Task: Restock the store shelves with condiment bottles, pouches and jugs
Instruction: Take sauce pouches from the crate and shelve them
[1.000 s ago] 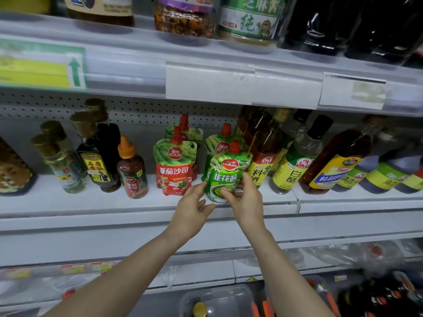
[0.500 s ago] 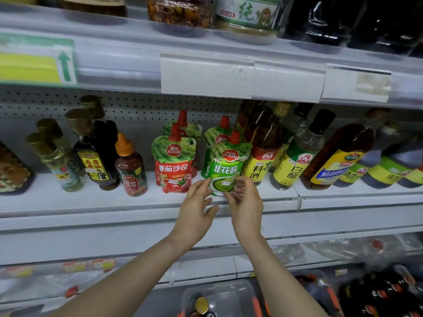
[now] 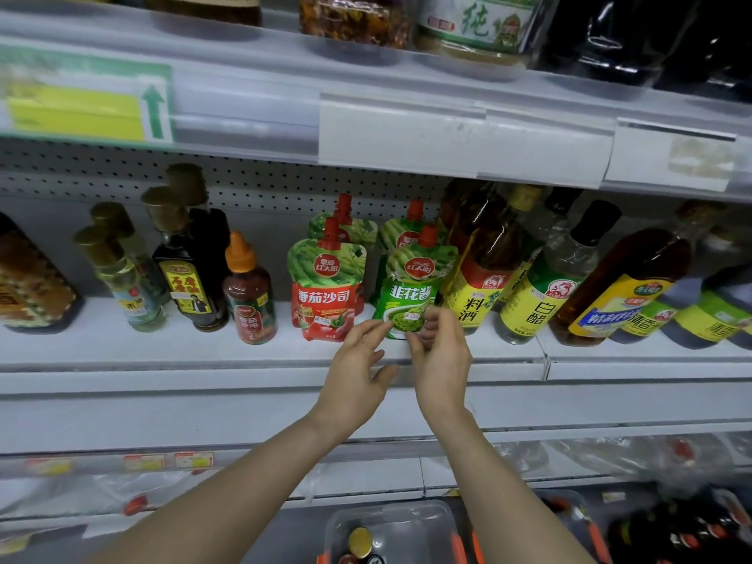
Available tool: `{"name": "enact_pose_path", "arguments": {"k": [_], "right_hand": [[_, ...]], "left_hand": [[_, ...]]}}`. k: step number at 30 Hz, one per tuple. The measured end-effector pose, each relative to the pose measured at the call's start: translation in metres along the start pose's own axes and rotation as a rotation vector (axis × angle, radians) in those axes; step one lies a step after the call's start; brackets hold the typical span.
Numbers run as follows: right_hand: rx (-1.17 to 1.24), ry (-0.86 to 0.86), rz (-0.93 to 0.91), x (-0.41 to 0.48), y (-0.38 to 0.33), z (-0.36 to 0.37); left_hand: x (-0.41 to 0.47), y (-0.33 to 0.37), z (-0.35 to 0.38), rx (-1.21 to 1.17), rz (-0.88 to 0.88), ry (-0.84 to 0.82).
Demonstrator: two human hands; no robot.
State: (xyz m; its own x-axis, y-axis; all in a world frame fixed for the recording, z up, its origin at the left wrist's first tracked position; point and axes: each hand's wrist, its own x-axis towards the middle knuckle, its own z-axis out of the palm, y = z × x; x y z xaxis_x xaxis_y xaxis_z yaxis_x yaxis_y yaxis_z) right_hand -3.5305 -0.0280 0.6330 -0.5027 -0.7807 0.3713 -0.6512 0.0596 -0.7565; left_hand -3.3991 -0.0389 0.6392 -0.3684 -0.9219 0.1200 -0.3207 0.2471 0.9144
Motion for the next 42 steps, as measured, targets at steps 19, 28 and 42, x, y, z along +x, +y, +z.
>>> {"name": "enact_pose_path", "arguments": {"k": [19, 28, 42], "right_hand": [[0.043, -0.31, -0.039, -0.009, -0.06, 0.044], [0.024, -0.243, -0.029, -0.007, -0.057, 0.039], [-0.04, -0.244, -0.018, -0.025, -0.068, 0.029]], "left_hand": [[-0.015, -0.034, -0.048, -0.007, -0.17, 0.281], [-0.011, -0.034, -0.04, -0.04, -0.155, 0.251], [-0.02, -0.023, -0.05, -0.071, -0.148, 0.221]]}}
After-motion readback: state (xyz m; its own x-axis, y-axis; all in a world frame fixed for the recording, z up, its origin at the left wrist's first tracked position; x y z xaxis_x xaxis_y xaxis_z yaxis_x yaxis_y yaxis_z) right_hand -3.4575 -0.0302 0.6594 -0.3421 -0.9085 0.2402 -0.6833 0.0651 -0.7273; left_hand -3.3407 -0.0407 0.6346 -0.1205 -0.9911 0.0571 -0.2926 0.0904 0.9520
